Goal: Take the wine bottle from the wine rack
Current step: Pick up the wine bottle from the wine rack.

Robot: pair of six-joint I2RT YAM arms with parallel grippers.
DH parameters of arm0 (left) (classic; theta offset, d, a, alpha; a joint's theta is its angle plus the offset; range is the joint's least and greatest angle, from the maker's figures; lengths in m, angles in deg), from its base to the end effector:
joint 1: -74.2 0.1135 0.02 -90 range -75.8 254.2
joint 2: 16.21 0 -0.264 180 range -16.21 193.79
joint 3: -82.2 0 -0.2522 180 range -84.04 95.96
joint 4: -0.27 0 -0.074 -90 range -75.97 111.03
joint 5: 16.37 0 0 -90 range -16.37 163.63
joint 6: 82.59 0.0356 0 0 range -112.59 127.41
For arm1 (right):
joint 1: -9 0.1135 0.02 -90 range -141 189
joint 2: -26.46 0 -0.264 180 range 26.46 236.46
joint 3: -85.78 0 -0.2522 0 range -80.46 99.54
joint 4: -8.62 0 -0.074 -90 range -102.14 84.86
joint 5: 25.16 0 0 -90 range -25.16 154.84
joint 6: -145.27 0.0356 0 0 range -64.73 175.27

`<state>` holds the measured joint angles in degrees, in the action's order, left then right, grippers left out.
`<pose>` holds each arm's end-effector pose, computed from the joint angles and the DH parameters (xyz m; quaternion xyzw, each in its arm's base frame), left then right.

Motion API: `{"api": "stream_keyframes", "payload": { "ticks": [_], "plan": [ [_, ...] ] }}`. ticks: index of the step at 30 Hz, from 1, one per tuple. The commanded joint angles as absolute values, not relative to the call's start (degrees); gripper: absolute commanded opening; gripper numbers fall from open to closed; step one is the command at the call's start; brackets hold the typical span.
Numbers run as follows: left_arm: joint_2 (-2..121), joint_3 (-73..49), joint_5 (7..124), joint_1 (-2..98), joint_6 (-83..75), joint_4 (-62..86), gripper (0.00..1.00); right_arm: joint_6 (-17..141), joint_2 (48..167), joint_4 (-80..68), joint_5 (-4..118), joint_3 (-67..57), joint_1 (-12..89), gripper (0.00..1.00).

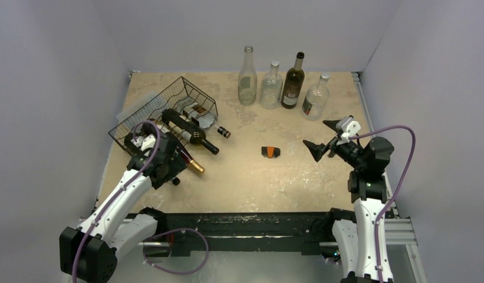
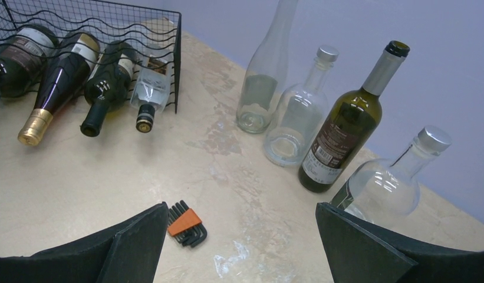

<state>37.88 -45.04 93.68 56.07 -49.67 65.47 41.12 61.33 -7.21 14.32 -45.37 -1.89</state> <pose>0.1559 -0.0382 0.2229 -0.3548 0.8972 0.0128 0.2627 0.1473 -0.0004 0.3222 -0.3152 0.6410 0.1629 0.6806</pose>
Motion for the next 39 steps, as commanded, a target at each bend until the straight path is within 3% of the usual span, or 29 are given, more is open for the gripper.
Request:
{"api": "stream_keyframes", "payload": {
  "ticks": [1,11,39],
  "plan": [
    [37.1,-45.5,94.0,55.8,-47.9,63.6,0.82,41.5,60.9,-5.4,14.0,-46.2,-1.9,0.99],
    [40.3,-44.7,95.5,55.8,-48.5,63.1,0.82,41.3,61.2,-5.5,13.9,-46.3,-2.0,0.99],
    [46.7,-50.4,104.1,55.8,-53.0,51.7,0.61,41.6,60.3,-5.5,13.2,-45.9,-1.9,0.99]
  ]
}}
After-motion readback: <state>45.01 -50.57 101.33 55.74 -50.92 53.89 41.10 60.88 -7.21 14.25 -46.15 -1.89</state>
